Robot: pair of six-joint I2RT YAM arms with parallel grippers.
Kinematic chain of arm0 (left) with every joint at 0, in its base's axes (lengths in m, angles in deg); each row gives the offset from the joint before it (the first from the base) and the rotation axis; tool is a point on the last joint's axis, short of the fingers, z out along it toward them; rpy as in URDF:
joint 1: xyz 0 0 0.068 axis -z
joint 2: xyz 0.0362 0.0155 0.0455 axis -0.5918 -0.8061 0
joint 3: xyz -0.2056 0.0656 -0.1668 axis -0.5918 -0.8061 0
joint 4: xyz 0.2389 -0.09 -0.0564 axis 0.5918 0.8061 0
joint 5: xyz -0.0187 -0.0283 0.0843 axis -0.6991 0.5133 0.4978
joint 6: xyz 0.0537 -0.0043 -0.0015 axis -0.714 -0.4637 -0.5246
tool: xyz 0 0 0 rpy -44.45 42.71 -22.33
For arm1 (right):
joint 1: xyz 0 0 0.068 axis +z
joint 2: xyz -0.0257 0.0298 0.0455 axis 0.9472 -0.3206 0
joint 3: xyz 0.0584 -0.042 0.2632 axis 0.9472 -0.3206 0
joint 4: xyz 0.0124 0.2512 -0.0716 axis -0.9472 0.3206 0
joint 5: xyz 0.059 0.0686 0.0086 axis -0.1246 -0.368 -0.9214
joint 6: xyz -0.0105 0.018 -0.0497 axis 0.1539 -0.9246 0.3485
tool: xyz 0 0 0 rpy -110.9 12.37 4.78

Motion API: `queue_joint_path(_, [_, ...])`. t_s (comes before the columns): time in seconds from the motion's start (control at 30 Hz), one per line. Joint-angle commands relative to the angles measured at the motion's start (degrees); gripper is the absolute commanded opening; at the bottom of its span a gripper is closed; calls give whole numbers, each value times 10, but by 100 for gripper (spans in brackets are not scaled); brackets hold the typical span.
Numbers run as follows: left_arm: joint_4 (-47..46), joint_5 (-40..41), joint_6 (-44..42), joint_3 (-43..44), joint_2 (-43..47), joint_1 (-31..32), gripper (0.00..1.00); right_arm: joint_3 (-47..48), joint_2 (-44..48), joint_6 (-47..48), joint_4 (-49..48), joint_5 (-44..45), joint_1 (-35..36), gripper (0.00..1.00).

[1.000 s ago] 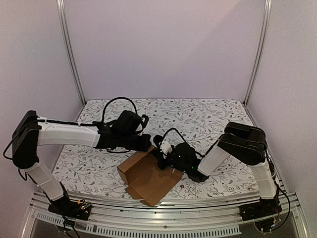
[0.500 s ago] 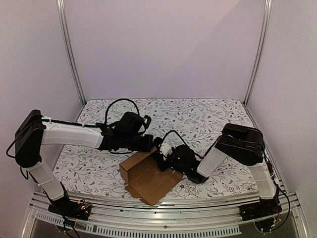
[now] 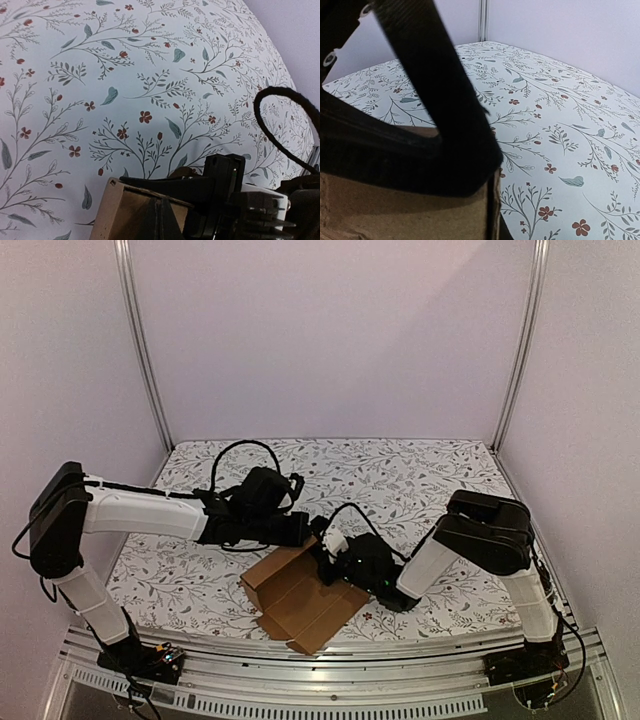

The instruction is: Fold the paper box

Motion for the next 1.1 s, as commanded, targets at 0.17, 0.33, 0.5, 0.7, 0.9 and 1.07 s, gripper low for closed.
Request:
queue_joint_path(0.17, [62,-12,5,-25,-13,16,0,20,-10,10,-9,32,13,15])
queue_joint_path(0.33, [61,-12,5,-24,-15,16,0,25,-4,29,-6,38,13,13])
queue_joint_path(0.5, [61,-13,5,-23,-15,16,0,29,-8,36,0,50,13,1])
queue_joint_path(0.7, [61,-14,7,-24,-16,16,0,27,-11,33,5,59,14,0])
queue_joint_path(0.9, [61,-15,8,-24,-15,17,0,29,-12,40,7,63,16,0])
queue_joint_path(1.07, [62,-15,9,-24,-17,18,0,20,-9,31,-5,72,16,19])
